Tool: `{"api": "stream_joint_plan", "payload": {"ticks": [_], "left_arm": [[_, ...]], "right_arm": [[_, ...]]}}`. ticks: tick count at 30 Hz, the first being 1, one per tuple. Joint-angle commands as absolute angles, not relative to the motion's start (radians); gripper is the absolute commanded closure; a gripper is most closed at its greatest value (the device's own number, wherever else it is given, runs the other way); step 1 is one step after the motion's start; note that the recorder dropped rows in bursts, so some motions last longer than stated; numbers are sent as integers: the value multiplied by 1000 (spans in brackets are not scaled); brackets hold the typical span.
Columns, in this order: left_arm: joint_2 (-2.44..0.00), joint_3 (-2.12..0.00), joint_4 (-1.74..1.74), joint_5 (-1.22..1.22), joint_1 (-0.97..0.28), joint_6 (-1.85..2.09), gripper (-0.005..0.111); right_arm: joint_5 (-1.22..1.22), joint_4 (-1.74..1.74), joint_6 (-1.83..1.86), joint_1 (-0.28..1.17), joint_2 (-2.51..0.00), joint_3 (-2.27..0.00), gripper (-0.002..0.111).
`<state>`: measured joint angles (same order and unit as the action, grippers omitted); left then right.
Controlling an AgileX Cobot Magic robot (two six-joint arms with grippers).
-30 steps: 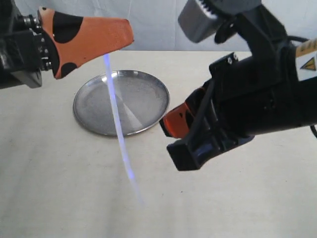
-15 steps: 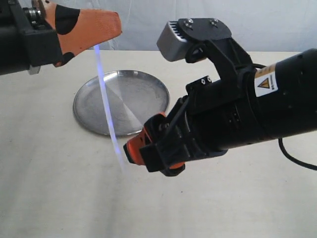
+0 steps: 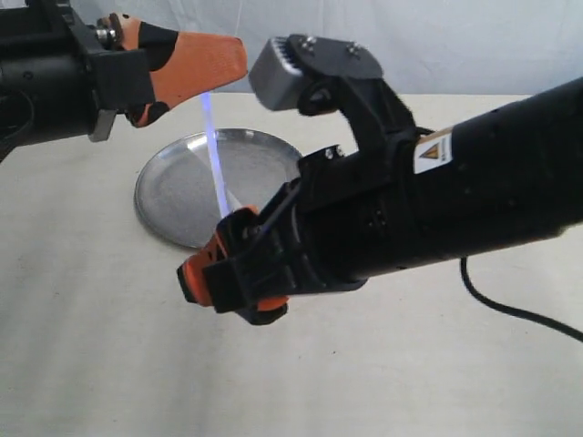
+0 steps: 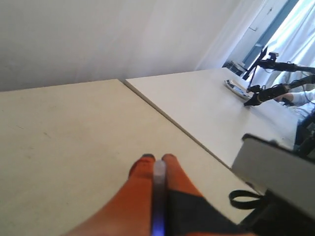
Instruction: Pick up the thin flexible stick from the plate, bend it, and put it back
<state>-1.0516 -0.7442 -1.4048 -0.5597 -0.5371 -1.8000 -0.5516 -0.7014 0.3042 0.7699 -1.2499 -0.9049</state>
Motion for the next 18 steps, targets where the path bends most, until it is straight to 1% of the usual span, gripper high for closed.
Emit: {"api": "stream_joint_plan", "payload": {"ticks": [1, 2, 4, 6, 8, 9, 13, 18], "left_arm": [[-1065, -749, -1315, -613, -541, -1741, 107], [-1062, -749, -1314, -613, -541, -1738, 107], [-1062, -749, -1310, -615, -541, -1720, 107], [-1062, -749, -1308, -613, -541, -1710, 107], [-1062, -749, -1317, -595, -541, -1694, 107], [-1062, -749, -1326, -584, -541, -1687, 107], [-1071, -749, -1432, -525, -541, -1674, 107], [-1093, -749, -1489, -525, -541, -1674, 107]], "right_arm": [[-515, -708, 322, 782, -1332, -903, 41], [-516, -706, 322, 782, -1344, -903, 44], [-529, -705, 326, 780, -1353, -903, 56], [-553, -714, 355, 780, -1353, -903, 80], [-562, -721, 381, 780, -1338, -903, 110], [-562, -732, 394, 780, -1324, -903, 107], [-524, -769, 446, 780, -1237, -903, 109], [-471, -736, 446, 780, -1139, -935, 109]]}}
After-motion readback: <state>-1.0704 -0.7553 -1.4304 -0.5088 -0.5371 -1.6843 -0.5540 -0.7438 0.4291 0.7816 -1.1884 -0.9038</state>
